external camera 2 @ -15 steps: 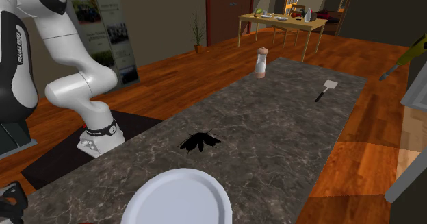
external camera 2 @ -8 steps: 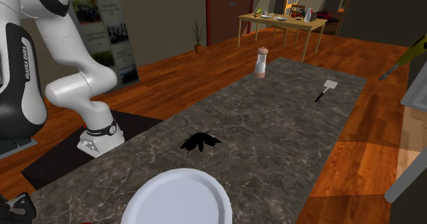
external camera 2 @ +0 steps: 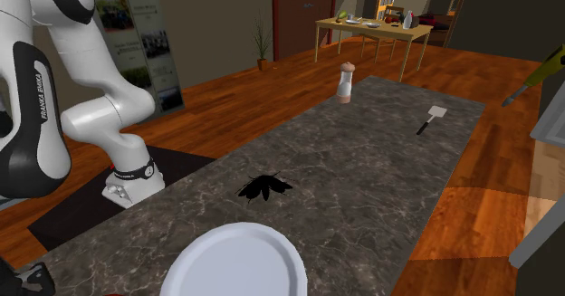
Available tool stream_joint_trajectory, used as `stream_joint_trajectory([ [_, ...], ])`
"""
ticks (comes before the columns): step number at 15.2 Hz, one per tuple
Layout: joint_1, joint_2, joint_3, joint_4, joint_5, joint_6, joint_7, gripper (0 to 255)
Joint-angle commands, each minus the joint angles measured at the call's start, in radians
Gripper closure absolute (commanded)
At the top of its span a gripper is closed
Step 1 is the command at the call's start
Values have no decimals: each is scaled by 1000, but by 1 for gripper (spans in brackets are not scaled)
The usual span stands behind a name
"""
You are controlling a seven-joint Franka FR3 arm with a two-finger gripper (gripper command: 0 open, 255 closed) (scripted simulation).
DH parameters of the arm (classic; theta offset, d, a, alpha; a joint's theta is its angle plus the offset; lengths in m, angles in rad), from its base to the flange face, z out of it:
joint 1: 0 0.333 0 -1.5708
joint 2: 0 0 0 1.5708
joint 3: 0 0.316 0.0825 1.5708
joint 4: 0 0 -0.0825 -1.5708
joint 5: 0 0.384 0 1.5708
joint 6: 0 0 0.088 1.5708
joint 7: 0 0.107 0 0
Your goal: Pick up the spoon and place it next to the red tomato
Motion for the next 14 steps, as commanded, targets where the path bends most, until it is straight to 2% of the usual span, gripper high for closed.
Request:
stream_joint_trajectory([
  [1,0,1,0,0,1,1,-1,255],
  [3,0,1,0,0,1,1,0,255],
  [4,0,1,0,0,1,1,0,0],
  [9,0,1,0,0,1,1,0,0],
  [12,-26,-108,27,23,-110,-105,80,0],
  [14,-35,-133,38,31,-130,-133,94,0],
])
